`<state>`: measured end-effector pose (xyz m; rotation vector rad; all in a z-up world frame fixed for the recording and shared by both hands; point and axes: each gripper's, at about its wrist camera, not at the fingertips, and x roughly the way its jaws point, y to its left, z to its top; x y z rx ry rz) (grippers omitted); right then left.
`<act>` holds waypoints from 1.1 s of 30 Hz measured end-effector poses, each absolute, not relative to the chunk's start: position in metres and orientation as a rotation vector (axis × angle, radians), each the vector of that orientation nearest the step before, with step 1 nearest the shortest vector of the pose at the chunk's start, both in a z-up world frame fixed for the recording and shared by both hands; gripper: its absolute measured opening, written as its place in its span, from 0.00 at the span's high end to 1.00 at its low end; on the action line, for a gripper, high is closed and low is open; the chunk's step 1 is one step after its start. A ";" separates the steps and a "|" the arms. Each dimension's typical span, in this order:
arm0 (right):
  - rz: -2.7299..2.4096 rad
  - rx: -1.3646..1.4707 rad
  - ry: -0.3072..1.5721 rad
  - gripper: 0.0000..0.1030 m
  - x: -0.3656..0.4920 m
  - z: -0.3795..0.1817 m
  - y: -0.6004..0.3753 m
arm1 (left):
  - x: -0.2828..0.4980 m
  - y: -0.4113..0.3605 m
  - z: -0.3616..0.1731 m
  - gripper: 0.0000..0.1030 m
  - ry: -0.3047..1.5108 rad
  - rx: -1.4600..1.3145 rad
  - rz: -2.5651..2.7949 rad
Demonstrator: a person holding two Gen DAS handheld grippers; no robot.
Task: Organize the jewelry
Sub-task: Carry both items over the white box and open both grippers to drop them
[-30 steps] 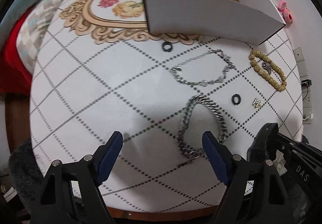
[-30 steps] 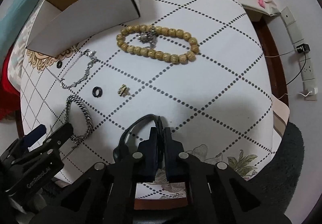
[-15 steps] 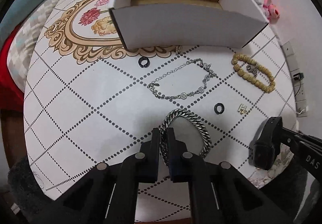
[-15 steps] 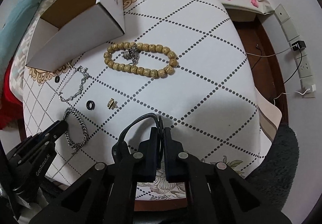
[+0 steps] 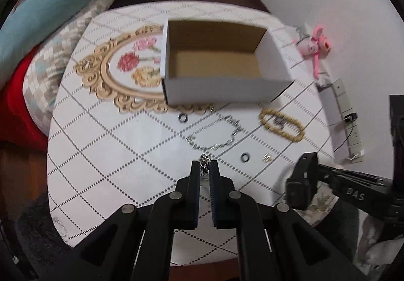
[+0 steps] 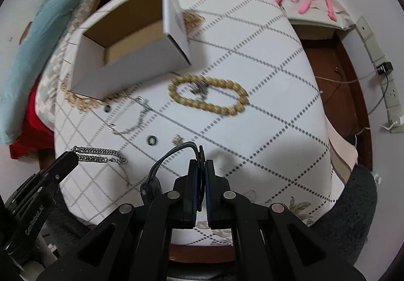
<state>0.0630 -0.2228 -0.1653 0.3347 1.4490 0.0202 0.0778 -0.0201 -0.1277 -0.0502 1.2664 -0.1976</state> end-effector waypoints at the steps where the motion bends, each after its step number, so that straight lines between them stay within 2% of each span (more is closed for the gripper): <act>1: 0.034 0.345 1.441 0.95 0.066 -0.160 -0.223 | 0.080 -0.020 -0.119 0.96 1.249 -0.061 -0.207; 11: 0.130 0.349 1.301 0.95 0.125 -0.093 -0.222 | 0.125 -0.020 -0.037 0.96 1.087 -0.136 -0.279; 14: 0.128 0.318 1.272 0.95 0.152 -0.082 -0.217 | 0.150 -0.021 -0.029 0.98 1.060 -0.135 -0.295; 19: 0.138 0.286 1.287 0.95 0.197 -0.089 -0.204 | 0.196 -0.021 -0.049 0.98 1.098 -0.128 -0.300; 25: 0.149 0.182 1.361 0.95 0.237 -0.123 -0.183 | 0.226 -0.019 -0.079 0.98 1.164 -0.119 -0.291; 27: 0.151 0.131 1.393 0.94 0.247 -0.135 -0.174 | 0.233 -0.016 -0.089 0.94 1.191 -0.109 -0.246; 29: 0.145 0.106 1.420 0.91 0.253 -0.144 -0.170 | 0.238 -0.010 -0.099 0.93 1.233 -0.110 -0.191; 33: 0.125 0.069 1.408 0.78 0.253 -0.143 -0.168 | 0.241 0.002 -0.116 0.90 1.275 -0.101 -0.100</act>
